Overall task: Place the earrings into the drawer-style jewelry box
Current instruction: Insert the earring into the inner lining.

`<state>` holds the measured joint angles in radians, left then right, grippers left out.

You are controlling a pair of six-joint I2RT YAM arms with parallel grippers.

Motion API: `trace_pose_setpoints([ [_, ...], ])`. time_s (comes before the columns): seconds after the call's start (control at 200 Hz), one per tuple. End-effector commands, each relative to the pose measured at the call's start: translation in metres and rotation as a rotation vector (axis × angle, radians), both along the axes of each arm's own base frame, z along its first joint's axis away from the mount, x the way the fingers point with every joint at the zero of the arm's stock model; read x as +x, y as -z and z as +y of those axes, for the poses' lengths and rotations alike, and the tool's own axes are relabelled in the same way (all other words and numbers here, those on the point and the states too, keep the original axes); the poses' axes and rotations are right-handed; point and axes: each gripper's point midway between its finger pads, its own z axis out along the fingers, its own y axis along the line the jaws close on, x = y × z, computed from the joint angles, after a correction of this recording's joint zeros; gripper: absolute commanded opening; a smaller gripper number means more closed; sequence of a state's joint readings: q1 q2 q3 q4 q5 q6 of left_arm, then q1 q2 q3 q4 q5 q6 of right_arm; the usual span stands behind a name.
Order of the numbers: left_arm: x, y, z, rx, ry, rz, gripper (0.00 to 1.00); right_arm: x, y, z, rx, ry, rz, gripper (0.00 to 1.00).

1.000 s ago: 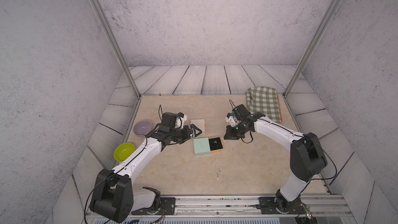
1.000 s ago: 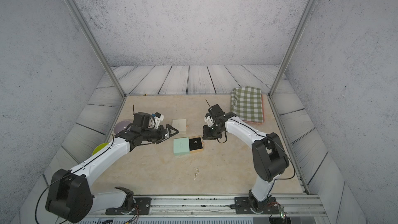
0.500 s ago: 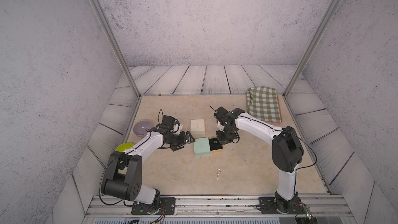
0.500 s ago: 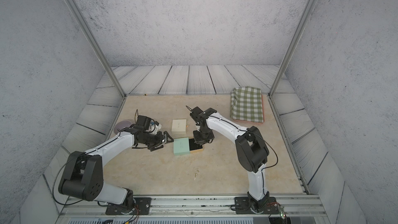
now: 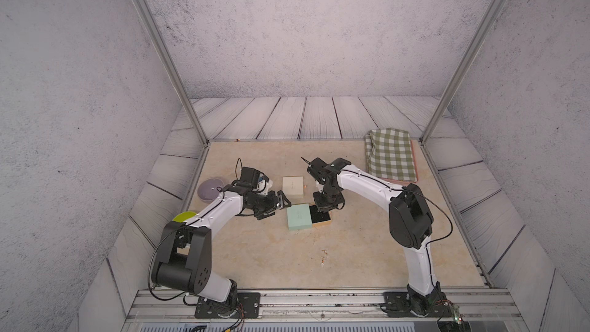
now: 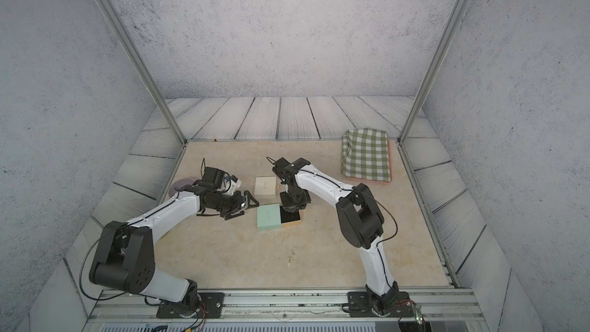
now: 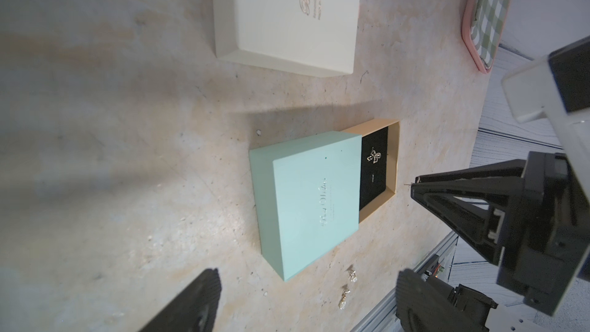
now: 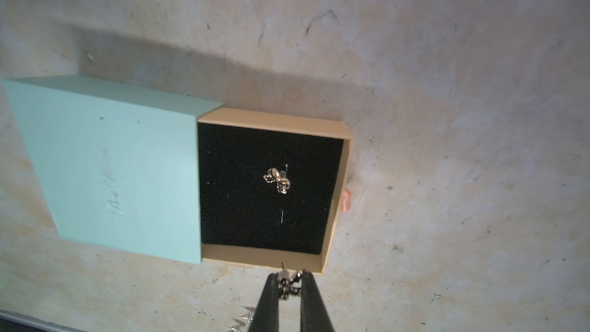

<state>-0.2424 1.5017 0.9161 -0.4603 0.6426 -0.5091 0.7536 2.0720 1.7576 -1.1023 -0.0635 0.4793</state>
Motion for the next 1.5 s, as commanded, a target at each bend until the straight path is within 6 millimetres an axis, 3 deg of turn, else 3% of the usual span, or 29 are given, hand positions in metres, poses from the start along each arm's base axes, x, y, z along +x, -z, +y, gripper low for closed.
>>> trace_pose_setpoints([
  [0.0, 0.0, 0.0, -0.001, -0.009, 0.018, -0.002, 0.9, -0.001, 0.008, -0.003, -0.057, 0.004, 0.005, 0.1],
  [0.355, -0.002, 0.001, -0.003, -0.02, 0.026, 0.001, 0.93, -0.006, 0.027, 0.006, -0.072, -0.013, 0.029, 0.1],
  [1.496, -0.006, -0.004, -0.007, -0.051, 0.039, -0.016, 0.93, -0.008, 0.047, -0.001, -0.11, -0.012, 0.038, 0.1],
])
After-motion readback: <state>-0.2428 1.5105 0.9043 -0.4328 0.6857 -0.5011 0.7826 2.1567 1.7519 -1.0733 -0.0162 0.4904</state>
